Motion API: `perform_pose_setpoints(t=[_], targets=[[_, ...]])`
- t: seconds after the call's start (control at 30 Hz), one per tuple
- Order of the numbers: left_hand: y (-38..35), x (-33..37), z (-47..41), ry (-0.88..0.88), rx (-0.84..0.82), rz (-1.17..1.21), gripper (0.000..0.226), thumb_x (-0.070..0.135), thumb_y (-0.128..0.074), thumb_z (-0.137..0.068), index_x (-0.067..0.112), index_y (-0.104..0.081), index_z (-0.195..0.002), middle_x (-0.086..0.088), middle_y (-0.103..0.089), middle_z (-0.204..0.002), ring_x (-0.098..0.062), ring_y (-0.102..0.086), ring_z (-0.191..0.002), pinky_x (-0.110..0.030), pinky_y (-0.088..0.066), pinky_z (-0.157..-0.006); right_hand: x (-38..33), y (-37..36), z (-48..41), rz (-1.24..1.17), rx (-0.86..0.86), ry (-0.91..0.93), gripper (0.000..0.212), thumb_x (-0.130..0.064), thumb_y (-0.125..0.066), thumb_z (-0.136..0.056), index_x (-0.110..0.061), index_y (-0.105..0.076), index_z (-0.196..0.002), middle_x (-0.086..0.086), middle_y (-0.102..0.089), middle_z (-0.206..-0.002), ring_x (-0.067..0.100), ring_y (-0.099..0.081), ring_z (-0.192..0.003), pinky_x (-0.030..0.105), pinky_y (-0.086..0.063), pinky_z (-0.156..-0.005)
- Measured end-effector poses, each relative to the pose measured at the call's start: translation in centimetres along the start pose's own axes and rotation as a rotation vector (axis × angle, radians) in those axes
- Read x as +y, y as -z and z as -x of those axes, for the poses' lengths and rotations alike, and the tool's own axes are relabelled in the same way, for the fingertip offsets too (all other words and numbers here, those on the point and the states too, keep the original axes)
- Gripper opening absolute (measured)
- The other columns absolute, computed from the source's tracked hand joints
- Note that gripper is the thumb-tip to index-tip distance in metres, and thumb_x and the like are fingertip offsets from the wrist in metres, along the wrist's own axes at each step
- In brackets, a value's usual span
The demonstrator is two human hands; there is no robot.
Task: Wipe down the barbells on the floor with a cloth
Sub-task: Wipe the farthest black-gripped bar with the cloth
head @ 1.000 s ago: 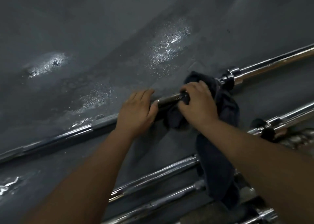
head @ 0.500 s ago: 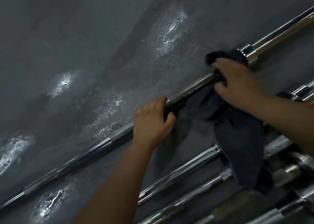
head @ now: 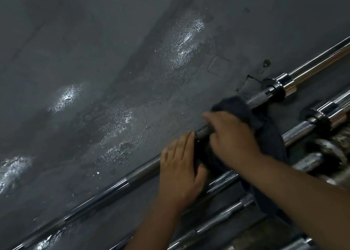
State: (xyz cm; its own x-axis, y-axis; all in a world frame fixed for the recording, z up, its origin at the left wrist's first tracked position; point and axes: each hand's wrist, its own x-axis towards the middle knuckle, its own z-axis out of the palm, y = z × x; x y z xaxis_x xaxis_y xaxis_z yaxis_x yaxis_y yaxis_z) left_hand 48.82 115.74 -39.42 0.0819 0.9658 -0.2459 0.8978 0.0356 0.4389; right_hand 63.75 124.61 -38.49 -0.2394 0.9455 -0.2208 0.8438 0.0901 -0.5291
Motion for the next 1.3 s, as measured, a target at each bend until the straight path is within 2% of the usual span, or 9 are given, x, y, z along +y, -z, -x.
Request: perform_pose_setpoints(t=[0.1, 0.2, 0.33, 0.53, 0.67, 0.77, 0.93, 1.1, 1.3], targets=[[-0.1, 0.2, 1.1, -0.014, -0.004, 0.039, 0.075, 0.042, -0.04, -0.085, 0.023, -0.024, -0.156, 0.008, -0.02, -0.163, -0.005, -0.012, -0.149, -0.029, 0.0, -0.121, -0.3, 1.5, 0.9, -0.031, -0.143, 0.15, 0.056, -0.01, -0.049, -0.079, -0.028, -0.059, -0.131, 0.002, -0.062, -0.131, 0.024, -0.056, -0.121, 0.039, -0.048, -0.099], [-0.6, 0.0, 1.6, -0.032, 0.001, 0.002, 0.071, 0.044, -0.039, -0.09, 0.026, -0.022, -0.156, 0.012, -0.016, -0.163, -0.003, -0.008, -0.149, -0.031, -0.006, -0.121, 4.8, 4.8, -1.6, 0.015, 0.052, -0.074, 0.051, -0.002, -0.052, -0.08, -0.028, -0.062, -0.123, 0.004, -0.064, -0.124, 0.029, -0.059, -0.112, 0.038, -0.049, -0.093], [-0.6, -0.1, 0.0, 0.04, 0.035, -0.078, 0.064, 0.052, -0.038, -0.091, 0.028, -0.032, -0.15, 0.008, -0.039, -0.151, -0.016, -0.035, -0.134, -0.036, -0.021, -0.108, 3.9, 2.8, -1.4, 0.007, 0.239, -0.181, 0.043, -0.014, -0.057, -0.084, -0.015, -0.059, -0.127, 0.011, -0.061, -0.124, 0.031, -0.054, -0.118, 0.04, -0.046, -0.097], [1.7, -2.9, -4.1, -0.034, 0.167, -0.111, 0.064, 0.049, -0.043, -0.082, 0.018, -0.052, -0.137, -0.002, -0.059, -0.128, -0.026, -0.052, -0.113, -0.039, -0.035, -0.096, 0.3, 0.2, -2.4, 0.087, -0.279, 0.347, 0.082, -0.01, -0.06, -0.075, -0.021, -0.033, -0.152, 0.001, -0.034, -0.157, 0.019, -0.031, -0.144, 0.038, -0.032, -0.117], [2.1, -4.8, -4.4, 0.059, 0.168, -0.084, 0.065, 0.048, -0.042, -0.085, 0.019, -0.044, -0.143, -0.003, -0.051, -0.14, -0.026, -0.044, -0.125, -0.044, -0.032, -0.108, 7.8, 4.3, -7.4, 0.151, 0.067, 0.142, 0.067, -0.011, -0.061, -0.07, -0.007, -0.051, -0.136, 0.014, -0.045, -0.147, 0.033, -0.041, -0.137, 0.037, -0.032, -0.114], [1.1, -4.6, -4.7, 0.13, 0.196, -0.215, 0.065, 0.052, -0.045, -0.081, 0.023, -0.045, -0.139, -0.002, -0.055, -0.131, -0.026, -0.048, -0.115, -0.041, -0.032, -0.098, 5.2, 2.3, -7.9, 0.092, 0.204, 0.016, 0.04, -0.011, -0.061, -0.075, -0.01, -0.063, -0.115, 0.015, -0.057, -0.125, 0.034, -0.05, -0.123, 0.036, -0.042, -0.102], [3.5, -5.6, -7.6, 0.162, 0.205, -0.185, 0.046, 0.048, -0.049, -0.079, 0.029, -0.055, -0.12, -0.002, -0.066, -0.106, -0.031, -0.06, -0.097, -0.039, -0.045, -0.078, 0.1, 0.1, -8.5, 0.084, -0.224, 0.424, 0.061, -0.007, -0.052, -0.068, -0.022, -0.055, -0.127, 0.004, -0.053, -0.135, 0.025, -0.046, -0.131, 0.041, -0.042, -0.107], [6.1, -7.2, -10.9, 0.223, 0.007, -0.231, 0.036, 0.055, -0.056, -0.081, 0.031, -0.054, -0.107, -0.002, -0.067, -0.091, -0.03, -0.064, -0.084, -0.036, -0.051, -0.071, 4.0, 3.7, -11.3, 0.072, 0.131, 0.023, 0.065, -0.001, -0.057, -0.073, -0.015, -0.05, -0.136, 0.012, -0.048, -0.142, 0.031, -0.035, -0.14, 0.036, -0.03, -0.116], [8.1, -8.6, -14.1, 0.265, -0.208, -0.067, 0.04, 0.06, -0.061, -0.067, 0.024, -0.059, -0.086, -0.004, -0.064, -0.079, -0.029, -0.063, -0.076, -0.035, -0.051, -0.067, -3.1, 1.0, -10.4, 0.071, -0.328, 0.385, 0.079, -0.019, -0.059, -0.076, -0.023, -0.034, -0.151, 0.006, -0.033, -0.157, 0.023, -0.027, -0.147, 0.038, -0.029, -0.118]])
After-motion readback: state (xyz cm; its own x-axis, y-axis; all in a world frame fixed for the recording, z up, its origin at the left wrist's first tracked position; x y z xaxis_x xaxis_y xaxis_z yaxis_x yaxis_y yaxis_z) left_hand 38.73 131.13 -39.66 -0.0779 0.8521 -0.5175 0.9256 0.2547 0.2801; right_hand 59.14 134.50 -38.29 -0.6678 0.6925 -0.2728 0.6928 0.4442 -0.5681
